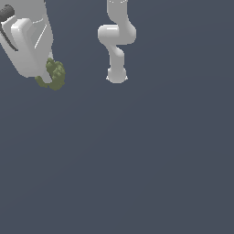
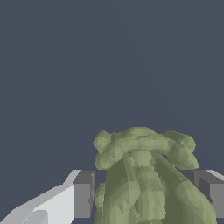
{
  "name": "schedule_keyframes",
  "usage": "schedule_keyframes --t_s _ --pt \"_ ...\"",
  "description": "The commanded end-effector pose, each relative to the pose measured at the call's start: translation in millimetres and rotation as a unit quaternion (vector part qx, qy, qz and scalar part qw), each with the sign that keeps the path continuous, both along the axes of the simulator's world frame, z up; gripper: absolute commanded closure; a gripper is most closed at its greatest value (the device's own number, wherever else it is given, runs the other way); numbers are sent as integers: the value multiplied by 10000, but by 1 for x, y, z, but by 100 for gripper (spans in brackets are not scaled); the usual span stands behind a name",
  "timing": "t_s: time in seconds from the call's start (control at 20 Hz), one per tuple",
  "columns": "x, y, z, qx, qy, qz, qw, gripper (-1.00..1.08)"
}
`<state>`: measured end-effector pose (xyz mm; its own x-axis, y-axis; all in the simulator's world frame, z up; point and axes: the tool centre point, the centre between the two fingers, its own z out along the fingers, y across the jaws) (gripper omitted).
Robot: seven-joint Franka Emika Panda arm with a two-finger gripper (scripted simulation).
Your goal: Pick up the object and move it to a goal position.
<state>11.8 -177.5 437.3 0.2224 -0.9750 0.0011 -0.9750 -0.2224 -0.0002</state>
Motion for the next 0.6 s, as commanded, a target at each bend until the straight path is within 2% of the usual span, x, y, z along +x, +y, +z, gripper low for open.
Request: schedule_keyframes --t_s 0.0,0.55 --pt "3 -4 11 1 3 2 10000 108" --pt "10 -13 34 5 3 2 10000 108"
